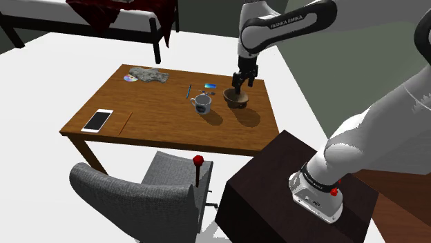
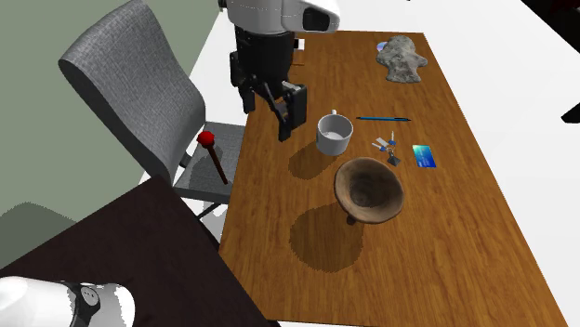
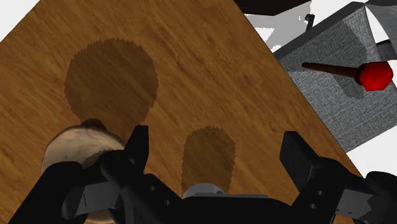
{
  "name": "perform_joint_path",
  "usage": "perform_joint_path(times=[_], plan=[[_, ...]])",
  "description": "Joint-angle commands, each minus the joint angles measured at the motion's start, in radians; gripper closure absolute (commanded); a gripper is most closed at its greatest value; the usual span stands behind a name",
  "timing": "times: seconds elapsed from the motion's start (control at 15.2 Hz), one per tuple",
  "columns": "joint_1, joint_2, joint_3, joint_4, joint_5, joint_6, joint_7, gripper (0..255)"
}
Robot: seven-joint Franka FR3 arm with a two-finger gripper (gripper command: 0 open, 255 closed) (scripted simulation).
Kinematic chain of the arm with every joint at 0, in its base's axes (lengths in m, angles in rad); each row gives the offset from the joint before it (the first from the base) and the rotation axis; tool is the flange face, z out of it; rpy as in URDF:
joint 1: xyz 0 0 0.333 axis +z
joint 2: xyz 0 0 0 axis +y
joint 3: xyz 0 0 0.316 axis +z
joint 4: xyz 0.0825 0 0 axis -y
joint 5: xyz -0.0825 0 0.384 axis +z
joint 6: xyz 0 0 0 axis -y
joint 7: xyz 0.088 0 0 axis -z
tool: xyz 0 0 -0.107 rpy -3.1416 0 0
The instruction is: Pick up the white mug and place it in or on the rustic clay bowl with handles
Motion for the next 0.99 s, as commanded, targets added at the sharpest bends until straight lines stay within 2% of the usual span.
perform_joint_path(times=[0.0,0.46,0.92], plan=[[-0.002,0.072,-0.004,0.031,0.004,0.044,-0.007,0],[-0.012,0.343,-0.015,0.209,0.024,0.146,-0.041,0],[-0.027,0.617,-0.015,0.453,0.049,0.183,-0.073,0]])
